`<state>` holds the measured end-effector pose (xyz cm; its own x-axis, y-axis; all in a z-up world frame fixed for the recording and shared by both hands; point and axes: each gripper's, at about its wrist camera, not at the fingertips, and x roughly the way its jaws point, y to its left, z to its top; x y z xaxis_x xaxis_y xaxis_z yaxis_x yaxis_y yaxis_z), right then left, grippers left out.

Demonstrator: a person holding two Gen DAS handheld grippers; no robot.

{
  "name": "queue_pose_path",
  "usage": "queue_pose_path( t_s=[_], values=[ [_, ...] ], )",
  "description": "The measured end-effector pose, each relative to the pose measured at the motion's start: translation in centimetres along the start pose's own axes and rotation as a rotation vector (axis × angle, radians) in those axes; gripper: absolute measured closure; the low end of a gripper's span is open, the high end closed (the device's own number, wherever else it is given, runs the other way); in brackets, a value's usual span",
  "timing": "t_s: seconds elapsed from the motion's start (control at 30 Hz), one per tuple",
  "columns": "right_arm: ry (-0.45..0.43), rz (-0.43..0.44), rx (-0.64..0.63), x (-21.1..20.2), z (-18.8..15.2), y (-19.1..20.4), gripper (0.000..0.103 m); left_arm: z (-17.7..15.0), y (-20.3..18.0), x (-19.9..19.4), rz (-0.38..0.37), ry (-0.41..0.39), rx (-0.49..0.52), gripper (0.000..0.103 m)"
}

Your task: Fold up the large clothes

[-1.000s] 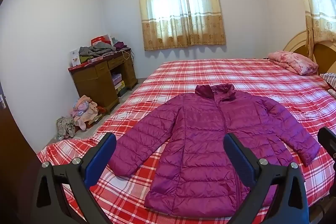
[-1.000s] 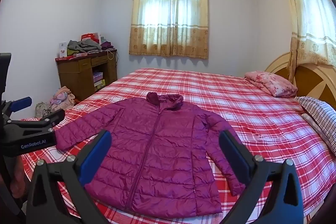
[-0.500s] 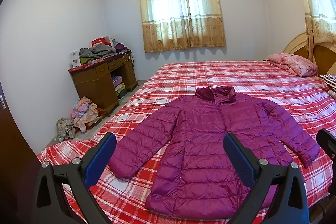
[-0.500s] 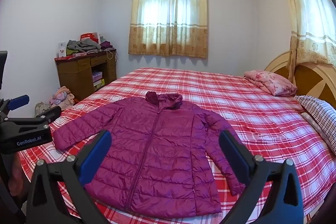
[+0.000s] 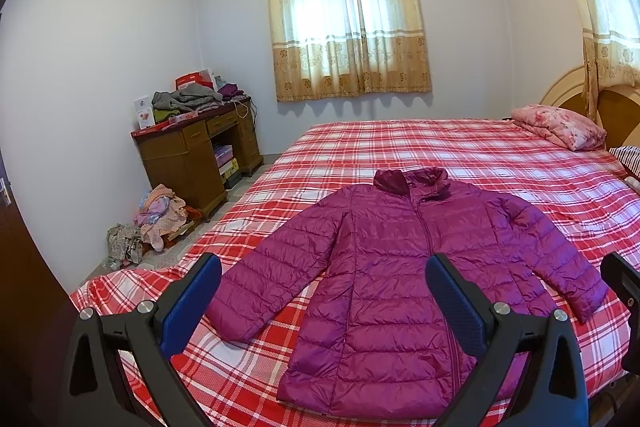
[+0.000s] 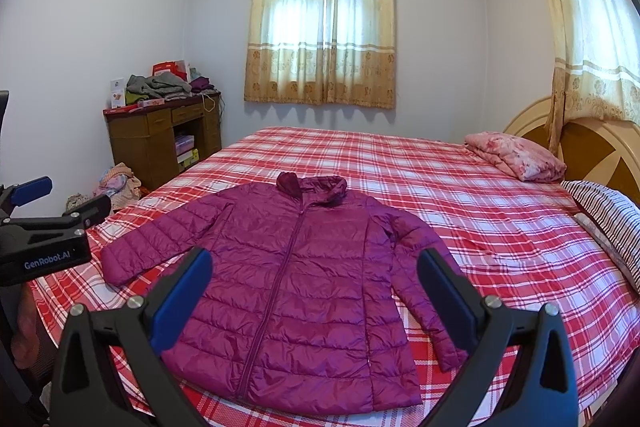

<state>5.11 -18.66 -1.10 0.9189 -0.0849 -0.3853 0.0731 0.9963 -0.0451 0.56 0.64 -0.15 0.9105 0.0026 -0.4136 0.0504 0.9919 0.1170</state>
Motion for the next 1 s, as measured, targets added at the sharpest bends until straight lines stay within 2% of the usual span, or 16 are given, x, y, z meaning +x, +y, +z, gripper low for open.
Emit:
queue_pose_path(
  t_s=[1.0],
  values=[
    [0.003,0.004,-0.004,0.24,-0.28,-0.04,0.000,-0.10,0.30,-0.08,0.004,-0.004,-0.005,0.001]
  ],
)
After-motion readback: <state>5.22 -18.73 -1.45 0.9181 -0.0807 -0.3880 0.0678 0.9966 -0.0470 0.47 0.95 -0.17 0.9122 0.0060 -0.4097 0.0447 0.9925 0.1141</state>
